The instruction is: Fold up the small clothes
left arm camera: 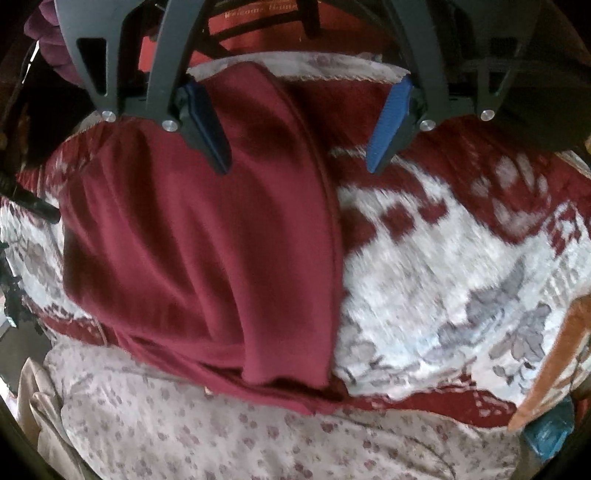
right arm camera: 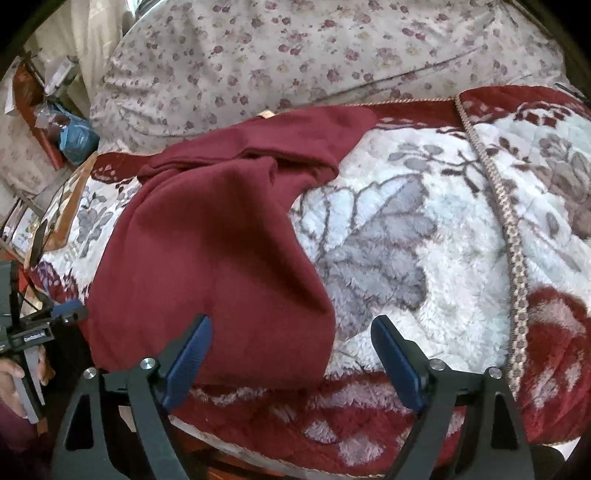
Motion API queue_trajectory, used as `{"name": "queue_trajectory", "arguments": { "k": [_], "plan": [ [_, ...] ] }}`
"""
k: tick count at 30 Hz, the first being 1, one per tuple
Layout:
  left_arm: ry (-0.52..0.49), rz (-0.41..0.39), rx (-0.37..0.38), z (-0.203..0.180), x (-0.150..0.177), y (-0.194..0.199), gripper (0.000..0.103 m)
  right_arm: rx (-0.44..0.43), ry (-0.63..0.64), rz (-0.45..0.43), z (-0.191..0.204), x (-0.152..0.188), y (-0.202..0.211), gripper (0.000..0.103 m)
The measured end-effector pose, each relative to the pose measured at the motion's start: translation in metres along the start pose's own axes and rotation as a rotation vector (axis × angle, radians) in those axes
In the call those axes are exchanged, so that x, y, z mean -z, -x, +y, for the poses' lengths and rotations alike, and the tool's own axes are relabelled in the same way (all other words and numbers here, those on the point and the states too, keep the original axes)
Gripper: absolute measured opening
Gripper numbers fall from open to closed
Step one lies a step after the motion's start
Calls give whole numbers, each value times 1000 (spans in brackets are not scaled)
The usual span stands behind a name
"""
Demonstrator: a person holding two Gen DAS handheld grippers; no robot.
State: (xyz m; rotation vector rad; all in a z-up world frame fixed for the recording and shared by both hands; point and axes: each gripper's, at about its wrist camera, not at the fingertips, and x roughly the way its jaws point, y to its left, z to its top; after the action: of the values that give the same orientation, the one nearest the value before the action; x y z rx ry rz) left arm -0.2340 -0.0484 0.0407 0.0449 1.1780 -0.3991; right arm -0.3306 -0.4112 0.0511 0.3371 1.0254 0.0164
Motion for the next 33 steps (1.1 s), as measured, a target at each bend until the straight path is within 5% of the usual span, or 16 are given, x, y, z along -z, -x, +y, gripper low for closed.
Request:
{"name": "queue_trajectory", "arguments": {
  "k": [12,15,16,17,20,25,27,30,31,33],
  "plan": [
    [18,24,33,-8,5,-14,77,-1,19,-15,-5,-6,-23,90],
    [46,27,49,-3,7,-12,77,48,101,-6,3,-7,-25,63],
    [52,29,53,-1,9,-12,77,49,131,-6,7,-5,-24,31],
    [57,32,56,0,10,-11,77,27,131,-2,8,-5,-22,13],
    [66,37,64,2,14,-10,77,-85,96,21,8,0,-14,13],
    [68,38,56,-1,15,-11,77,-104,86,40,10,1,-21,20],
    [69,33,55,-2,14,-11,73,-121,55,25,8,-1,-26,35],
    [54,34,49,-5,16,-10,54,-125,63,22,11,-4,-32,36],
    [45,30,39,-7,15,-10,46,-118,76,21,13,-4,-32,34],
    [26,22,35,-12,12,-9,24,-109,71,13,13,-3,-28,12]
  ]
}}
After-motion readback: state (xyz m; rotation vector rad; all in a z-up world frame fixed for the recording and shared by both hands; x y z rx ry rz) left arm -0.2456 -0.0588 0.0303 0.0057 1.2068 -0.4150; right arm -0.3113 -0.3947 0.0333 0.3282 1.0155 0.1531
